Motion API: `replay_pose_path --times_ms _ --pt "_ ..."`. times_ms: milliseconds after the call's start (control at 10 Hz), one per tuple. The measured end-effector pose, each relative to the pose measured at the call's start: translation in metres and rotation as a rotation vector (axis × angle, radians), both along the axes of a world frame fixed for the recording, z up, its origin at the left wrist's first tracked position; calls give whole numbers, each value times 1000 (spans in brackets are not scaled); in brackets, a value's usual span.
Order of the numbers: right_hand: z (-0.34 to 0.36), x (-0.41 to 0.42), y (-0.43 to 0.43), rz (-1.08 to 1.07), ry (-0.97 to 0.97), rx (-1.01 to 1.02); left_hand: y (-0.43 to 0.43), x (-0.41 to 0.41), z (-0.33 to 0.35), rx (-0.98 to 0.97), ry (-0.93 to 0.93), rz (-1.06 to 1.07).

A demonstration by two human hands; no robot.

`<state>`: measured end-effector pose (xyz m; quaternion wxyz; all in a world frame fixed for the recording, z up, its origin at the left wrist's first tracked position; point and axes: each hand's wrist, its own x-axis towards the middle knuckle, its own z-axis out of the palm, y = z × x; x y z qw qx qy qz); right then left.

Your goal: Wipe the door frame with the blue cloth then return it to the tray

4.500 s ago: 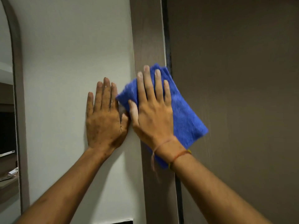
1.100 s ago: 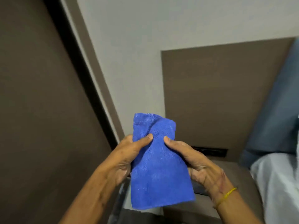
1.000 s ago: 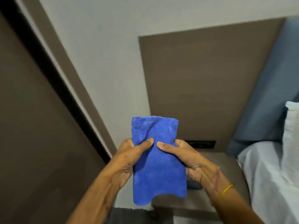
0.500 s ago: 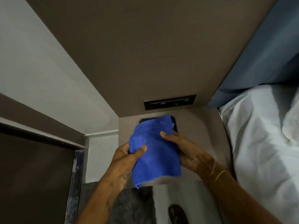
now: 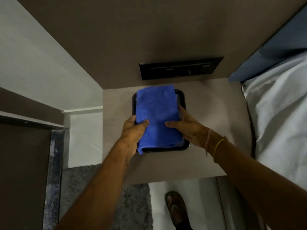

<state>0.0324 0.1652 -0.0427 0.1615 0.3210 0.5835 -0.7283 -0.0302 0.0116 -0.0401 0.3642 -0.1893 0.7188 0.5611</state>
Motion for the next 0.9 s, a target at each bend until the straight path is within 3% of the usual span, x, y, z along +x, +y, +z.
replay_pose_path --times_ms 100,200,300,500,700,900 --pt "-39 8 -5 16 -125 263 4 11 -43 -247 32 -169" --pt "-62 10 -10 90 -218 487 5 14 -63 -450 222 -292" --pt "-75 12 -16 176 -247 582 5 12 -76 -554 314 -284" --pt "-77 16 -13 117 -261 569 2 16 -81 -446 327 -139" --pt "-64 22 -18 248 -291 706 4 22 -69 -583 464 -369" --pt "-29 37 -33 350 -158 856 -30 29 -23 -651 659 -426"
